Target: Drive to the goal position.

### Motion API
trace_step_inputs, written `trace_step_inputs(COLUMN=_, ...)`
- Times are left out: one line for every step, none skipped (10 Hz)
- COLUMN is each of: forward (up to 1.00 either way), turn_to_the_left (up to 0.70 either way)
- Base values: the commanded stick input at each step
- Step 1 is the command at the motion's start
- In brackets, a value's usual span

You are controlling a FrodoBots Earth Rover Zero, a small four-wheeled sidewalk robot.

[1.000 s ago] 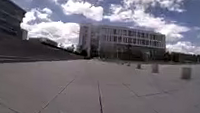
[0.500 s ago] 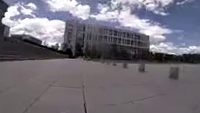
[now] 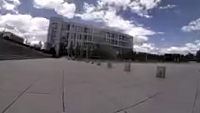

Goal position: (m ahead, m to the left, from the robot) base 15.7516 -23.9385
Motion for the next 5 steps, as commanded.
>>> trace_step_inputs(forward=0.70, turn_to_the_left=0.00)
trace_step_inputs(forward=0.70, turn_to_the_left=0.00)
trace_step_inputs(forward=0.70, turn_to_the_left=0.00)
trace_step_inputs(forward=0.70, turn_to_the_left=0.00)
trace_step_inputs(forward=0.70, turn_to_the_left=0.00)
